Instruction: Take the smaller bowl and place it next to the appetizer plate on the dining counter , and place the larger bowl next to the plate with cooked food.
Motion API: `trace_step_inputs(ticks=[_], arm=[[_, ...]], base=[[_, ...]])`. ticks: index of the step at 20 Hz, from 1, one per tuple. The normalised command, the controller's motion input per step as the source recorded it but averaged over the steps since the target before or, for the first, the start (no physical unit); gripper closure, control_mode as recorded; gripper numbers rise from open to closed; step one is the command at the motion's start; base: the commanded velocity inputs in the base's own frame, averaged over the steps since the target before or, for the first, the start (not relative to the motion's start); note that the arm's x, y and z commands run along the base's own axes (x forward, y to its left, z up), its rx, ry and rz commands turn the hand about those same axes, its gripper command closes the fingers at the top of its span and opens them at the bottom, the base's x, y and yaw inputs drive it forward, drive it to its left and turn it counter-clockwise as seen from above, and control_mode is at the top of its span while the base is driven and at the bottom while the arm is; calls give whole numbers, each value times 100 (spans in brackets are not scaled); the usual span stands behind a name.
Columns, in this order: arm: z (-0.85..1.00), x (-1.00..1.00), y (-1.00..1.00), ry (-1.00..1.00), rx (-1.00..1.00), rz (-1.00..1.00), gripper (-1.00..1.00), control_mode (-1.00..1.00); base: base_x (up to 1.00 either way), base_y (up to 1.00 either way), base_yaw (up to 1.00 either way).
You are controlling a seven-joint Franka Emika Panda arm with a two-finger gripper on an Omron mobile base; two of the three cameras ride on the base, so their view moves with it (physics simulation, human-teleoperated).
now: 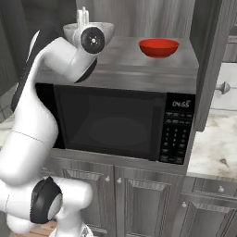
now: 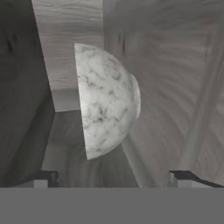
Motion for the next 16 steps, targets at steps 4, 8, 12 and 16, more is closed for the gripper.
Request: trace_step_inputs(ticks=[4, 8, 12, 16], arm=[[0, 87, 27, 4, -9, -1, -100, -100], [0, 88, 7, 3, -7, 0, -100, -100], [0, 79, 0, 6, -1, 0, -100, -100], [-1, 61, 0, 12, -1, 0, -100, -100]], base=[[0, 0, 0], [0, 0, 0], [0, 0, 0], [0, 0, 0]])
